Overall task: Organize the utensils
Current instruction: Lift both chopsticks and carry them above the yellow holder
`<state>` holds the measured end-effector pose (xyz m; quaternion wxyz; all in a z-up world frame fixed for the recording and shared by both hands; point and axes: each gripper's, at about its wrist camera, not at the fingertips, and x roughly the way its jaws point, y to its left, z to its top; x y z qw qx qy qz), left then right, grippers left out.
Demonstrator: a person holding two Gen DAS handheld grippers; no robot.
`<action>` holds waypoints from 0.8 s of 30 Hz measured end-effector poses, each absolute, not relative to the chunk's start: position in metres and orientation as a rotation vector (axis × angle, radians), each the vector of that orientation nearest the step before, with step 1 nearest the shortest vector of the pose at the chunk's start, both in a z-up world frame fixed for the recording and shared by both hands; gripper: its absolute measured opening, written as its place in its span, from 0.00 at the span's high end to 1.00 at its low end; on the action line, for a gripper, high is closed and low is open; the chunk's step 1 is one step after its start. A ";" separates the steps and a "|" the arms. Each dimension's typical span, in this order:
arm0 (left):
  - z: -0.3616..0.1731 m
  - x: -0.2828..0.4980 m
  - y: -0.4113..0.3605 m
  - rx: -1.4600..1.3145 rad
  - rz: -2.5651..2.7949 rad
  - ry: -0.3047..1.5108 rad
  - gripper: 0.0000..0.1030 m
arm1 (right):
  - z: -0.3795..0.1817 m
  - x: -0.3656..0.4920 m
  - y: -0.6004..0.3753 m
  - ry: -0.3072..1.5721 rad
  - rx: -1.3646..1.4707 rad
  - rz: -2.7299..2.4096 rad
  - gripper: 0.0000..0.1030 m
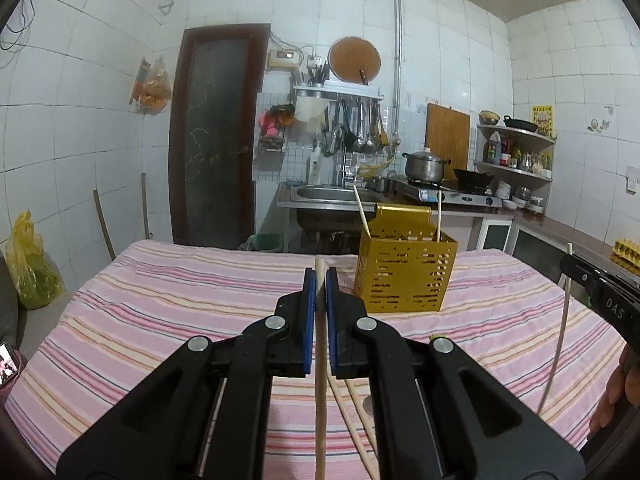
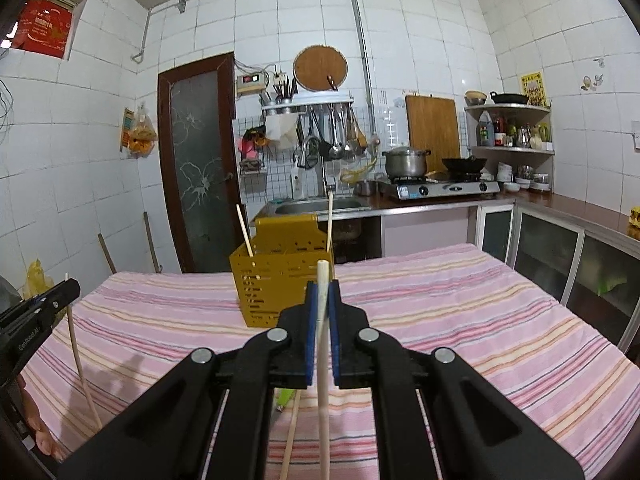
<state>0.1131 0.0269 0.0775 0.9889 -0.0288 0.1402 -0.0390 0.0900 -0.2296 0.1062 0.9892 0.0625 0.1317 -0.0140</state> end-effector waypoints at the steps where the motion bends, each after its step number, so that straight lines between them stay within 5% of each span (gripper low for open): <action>1: 0.080 0.113 0.028 -0.066 -0.081 0.276 0.96 | 0.109 0.090 -0.229 0.257 0.123 -0.028 0.94; 24: 0.107 0.163 0.009 -0.086 -0.131 0.242 0.96 | 0.132 0.126 -0.230 0.208 0.094 -0.032 0.94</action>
